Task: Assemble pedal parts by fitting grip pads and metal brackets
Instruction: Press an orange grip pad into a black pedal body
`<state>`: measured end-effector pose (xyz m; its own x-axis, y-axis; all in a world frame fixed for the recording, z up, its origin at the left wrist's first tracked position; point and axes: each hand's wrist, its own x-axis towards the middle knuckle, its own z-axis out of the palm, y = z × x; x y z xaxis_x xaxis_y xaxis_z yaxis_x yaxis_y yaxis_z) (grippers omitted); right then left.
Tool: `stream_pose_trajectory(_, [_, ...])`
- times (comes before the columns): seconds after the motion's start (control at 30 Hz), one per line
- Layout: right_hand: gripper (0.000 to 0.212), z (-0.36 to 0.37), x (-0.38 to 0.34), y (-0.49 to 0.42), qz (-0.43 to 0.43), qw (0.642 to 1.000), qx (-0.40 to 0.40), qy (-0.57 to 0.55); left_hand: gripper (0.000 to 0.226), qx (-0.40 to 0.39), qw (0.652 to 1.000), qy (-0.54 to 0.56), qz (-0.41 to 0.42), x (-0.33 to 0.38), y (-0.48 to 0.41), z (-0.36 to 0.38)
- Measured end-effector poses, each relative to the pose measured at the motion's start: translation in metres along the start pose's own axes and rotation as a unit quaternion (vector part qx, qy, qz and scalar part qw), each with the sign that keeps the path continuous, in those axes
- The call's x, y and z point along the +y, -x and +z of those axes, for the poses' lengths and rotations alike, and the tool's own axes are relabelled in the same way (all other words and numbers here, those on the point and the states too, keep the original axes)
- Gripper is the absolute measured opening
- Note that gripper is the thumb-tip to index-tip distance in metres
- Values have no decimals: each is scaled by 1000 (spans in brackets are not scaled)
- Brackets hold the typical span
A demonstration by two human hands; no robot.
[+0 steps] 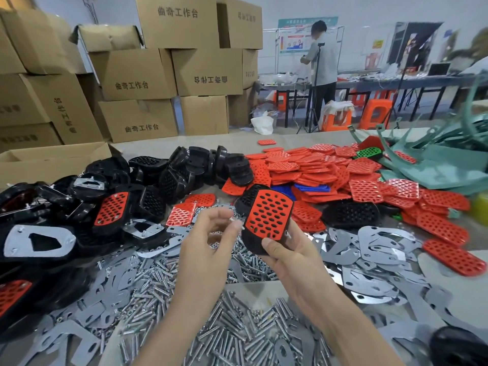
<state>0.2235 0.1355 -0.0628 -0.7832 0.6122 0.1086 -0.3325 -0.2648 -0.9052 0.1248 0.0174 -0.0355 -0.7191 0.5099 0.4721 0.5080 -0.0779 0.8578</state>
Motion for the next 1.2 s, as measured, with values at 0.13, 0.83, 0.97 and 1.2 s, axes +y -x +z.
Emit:
stream_pose_trajectory(0.13, [44,1,-4,1,-17,1000,-18,9,7,5,999,-45,15,-6,6,6])
stream_pose_trajectory(0.83, [57,10,-1,9,-26,995,-29,89,15,26,988,-150,21,-18,13,8])
stream_pose_trajectory(0.97, [57,11,1,10,-21,995,-23,91,20,28,990,-140,13,-21,11,7])
stream_pose_trajectory(1.2, [62,15,0,13,-33,993,-17,115,21,32,995,-89,-18,-22,11,5])
